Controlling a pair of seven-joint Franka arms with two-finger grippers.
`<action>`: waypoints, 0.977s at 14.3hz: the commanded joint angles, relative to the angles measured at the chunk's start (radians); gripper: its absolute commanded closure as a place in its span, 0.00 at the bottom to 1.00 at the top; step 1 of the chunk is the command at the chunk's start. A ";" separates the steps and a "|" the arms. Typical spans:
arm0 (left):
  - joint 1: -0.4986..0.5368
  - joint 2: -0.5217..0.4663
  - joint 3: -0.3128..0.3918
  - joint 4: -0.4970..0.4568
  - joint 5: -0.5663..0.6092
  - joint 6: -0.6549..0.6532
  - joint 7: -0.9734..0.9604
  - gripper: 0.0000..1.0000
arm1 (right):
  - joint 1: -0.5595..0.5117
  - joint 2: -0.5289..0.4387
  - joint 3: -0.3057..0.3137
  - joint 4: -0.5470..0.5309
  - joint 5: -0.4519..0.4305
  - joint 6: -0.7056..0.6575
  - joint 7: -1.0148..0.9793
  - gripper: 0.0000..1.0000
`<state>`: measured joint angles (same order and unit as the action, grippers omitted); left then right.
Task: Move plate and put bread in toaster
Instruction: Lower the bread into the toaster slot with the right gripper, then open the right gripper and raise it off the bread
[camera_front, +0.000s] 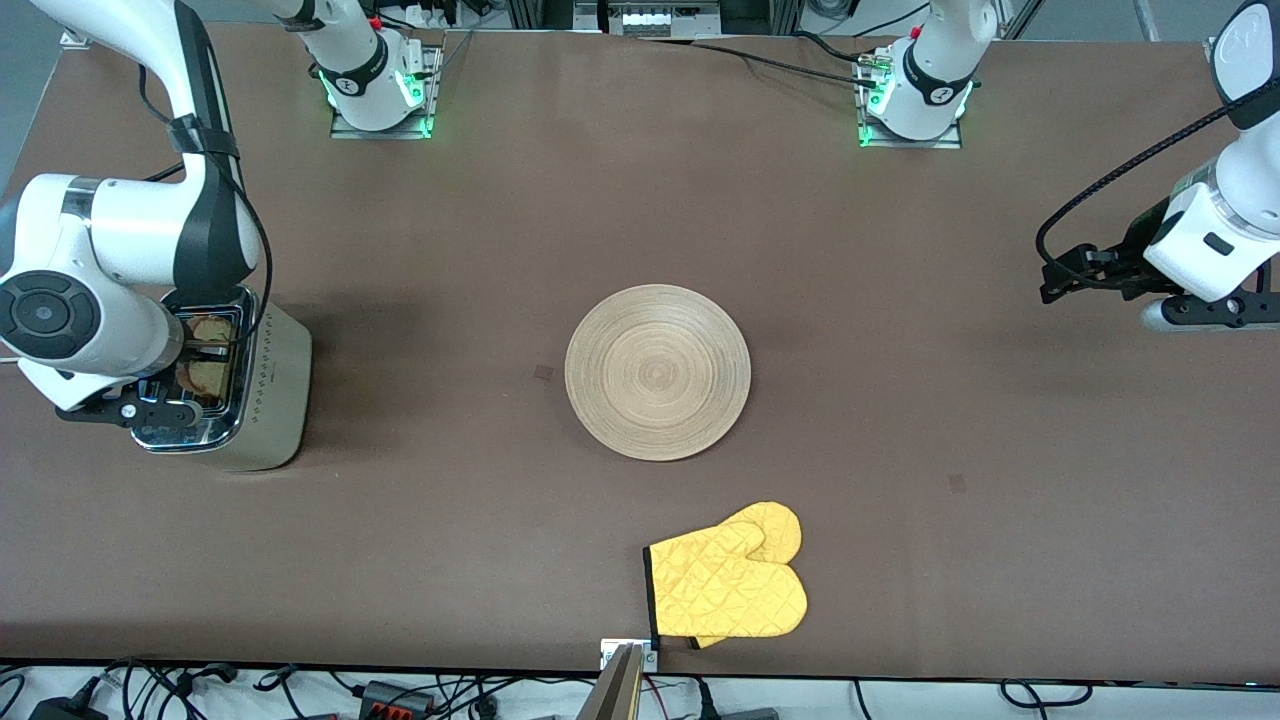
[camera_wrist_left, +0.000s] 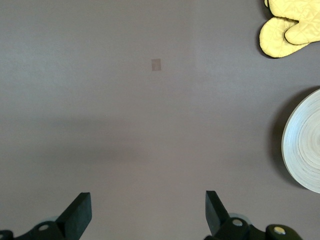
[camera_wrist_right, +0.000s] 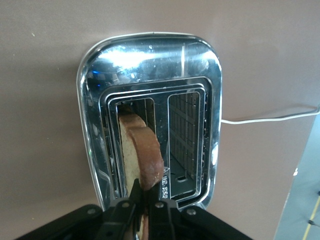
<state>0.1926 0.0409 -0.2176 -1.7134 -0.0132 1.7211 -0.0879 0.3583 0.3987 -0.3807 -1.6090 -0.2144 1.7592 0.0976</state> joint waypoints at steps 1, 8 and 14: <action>0.010 -0.013 -0.008 0.006 0.016 -0.021 0.019 0.00 | -0.053 -0.023 0.009 -0.014 0.105 -0.015 -0.042 0.00; 0.010 -0.013 -0.008 0.006 0.016 -0.025 0.019 0.00 | -0.038 -0.069 0.016 0.138 0.145 -0.096 -0.105 0.00; 0.011 -0.013 -0.008 0.006 0.016 -0.029 0.019 0.00 | -0.029 -0.092 0.005 0.204 0.259 -0.142 -0.099 0.00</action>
<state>0.1939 0.0387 -0.2176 -1.7133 -0.0131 1.7143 -0.0879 0.3347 0.3207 -0.3697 -1.4235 -0.0093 1.6578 0.0152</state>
